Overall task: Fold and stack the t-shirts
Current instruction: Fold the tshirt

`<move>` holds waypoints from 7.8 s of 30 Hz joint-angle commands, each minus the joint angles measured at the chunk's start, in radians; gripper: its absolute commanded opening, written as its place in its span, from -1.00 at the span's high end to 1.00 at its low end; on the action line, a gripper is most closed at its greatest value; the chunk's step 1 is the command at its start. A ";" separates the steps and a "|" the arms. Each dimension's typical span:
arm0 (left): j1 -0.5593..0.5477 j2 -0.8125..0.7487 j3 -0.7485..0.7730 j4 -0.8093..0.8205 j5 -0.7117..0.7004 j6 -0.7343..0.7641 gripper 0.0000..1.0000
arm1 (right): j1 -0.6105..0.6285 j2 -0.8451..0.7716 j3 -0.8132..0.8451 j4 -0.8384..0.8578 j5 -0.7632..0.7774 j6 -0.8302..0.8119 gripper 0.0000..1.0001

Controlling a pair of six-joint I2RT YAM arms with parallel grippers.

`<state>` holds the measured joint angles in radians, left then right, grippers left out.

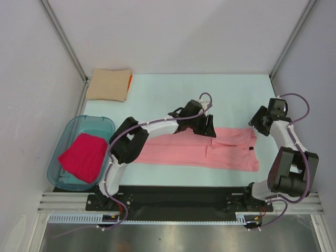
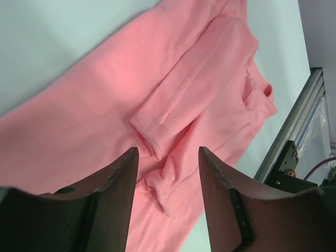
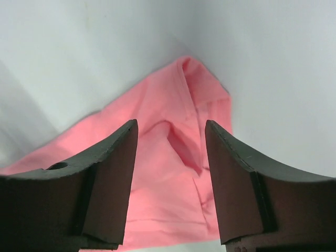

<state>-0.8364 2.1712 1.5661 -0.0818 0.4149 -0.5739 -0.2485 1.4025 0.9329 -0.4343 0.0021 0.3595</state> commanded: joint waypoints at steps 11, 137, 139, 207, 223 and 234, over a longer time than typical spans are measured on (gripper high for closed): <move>0.025 0.084 0.120 0.011 0.157 -0.038 -0.15 | 0.005 0.090 -0.025 0.045 -0.174 -0.001 -0.08; -0.148 -0.104 -0.054 0.089 0.024 -0.037 0.17 | -0.031 -0.171 -0.132 -0.091 -0.333 0.117 0.13; -0.147 -0.076 -0.029 0.089 0.021 -0.034 0.17 | -0.020 -0.145 -0.152 -0.075 -0.332 0.133 0.16; 0.359 -0.657 -0.454 -0.231 -0.166 0.171 -0.17 | 0.199 1.233 1.527 -0.140 0.027 -0.290 0.93; 0.453 -0.166 -0.101 -0.391 -0.333 0.361 -0.38 | 0.302 1.319 1.609 0.424 -0.094 -0.324 0.45; 0.508 -0.094 -0.126 -0.412 -0.309 0.387 -0.41 | 0.293 1.227 1.563 0.388 0.105 -0.321 0.15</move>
<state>-0.3363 2.0575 1.4631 -0.4698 0.1078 -0.2226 0.0456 2.7243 2.4870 0.0040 0.0090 0.0360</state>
